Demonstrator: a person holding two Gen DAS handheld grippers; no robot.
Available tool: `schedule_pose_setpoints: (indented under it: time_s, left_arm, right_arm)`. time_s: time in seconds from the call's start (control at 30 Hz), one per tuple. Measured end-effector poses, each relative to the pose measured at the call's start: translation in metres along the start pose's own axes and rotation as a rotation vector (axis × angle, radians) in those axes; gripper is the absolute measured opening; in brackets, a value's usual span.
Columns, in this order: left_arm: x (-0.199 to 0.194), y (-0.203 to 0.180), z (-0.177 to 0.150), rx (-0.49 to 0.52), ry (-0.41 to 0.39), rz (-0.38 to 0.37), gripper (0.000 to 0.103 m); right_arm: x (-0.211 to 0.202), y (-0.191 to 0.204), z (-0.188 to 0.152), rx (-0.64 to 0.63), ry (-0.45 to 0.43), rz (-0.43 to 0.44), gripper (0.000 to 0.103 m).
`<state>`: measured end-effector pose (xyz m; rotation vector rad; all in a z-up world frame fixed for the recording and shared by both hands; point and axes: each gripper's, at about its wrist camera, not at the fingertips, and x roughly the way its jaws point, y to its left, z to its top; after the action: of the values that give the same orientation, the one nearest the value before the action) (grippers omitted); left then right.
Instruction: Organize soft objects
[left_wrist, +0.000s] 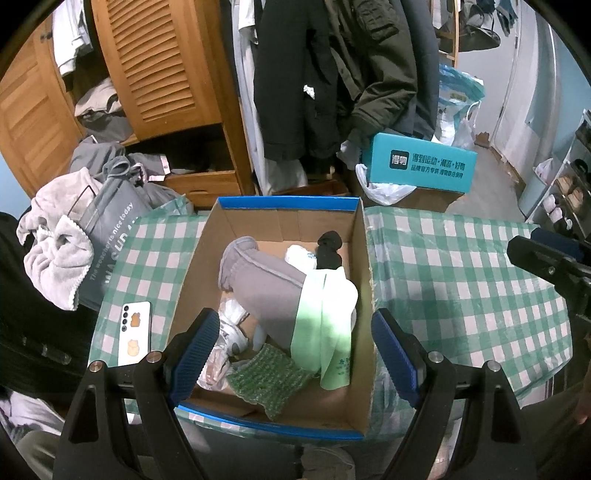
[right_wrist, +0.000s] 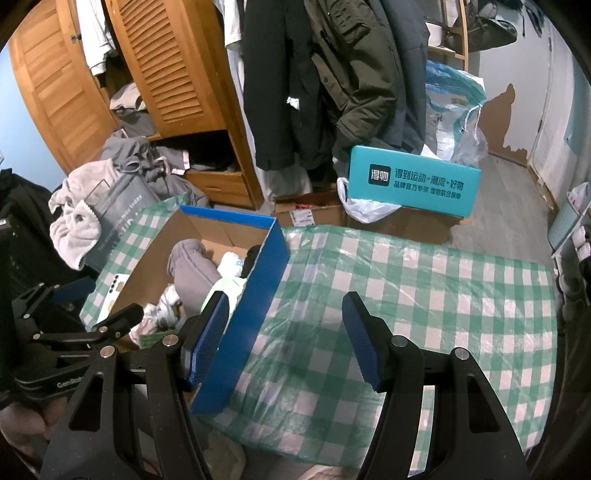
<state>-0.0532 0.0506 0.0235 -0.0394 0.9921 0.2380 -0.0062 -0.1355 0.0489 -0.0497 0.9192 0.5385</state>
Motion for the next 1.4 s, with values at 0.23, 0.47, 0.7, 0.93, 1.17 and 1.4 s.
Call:
schedule_pose_setpoints:
  time_s: [0.23, 0.47, 0.7, 0.93, 1.17, 1.4]
  left_arm:
    - [-0.0003, 0.0009, 0.0005, -0.001, 0.001, 0.0, 0.085]
    - [0.0, 0.0005, 0.0003, 0.0, 0.002, 0.001, 0.085]
    - [0.0004, 0.0003, 0.0003, 0.0, 0.002, 0.002, 0.085]
    - [0.0004, -0.0004, 0.0002, 0.001, 0.001, 0.004, 0.085]
    - [0.0007, -0.002, 0.0003, 0.001, 0.001, 0.002, 0.085]
    - [-0.0026, 0.0029, -0.0003, 0.006, -0.022, 0.009, 0.085]
  right_arm:
    - [-0.0003, -0.0007, -0.0001, 0.003, 0.001, -0.001, 0.063]
    - [-0.0001, -0.0016, -0.0001, 0.001, 0.001, -0.001, 0.063]
    - [-0.0002, -0.0017, -0.0001, 0.002, 0.001, 0.0, 0.063]
    - [-0.0001, -0.0027, -0.0003, 0.001, 0.001, 0.0, 0.063]
    - [-0.0001, -0.0027, -0.0004, 0.002, 0.002, 0.0, 0.063]
    - [-0.0003, -0.003, -0.0004, 0.002, 0.001, 0.0, 0.063]
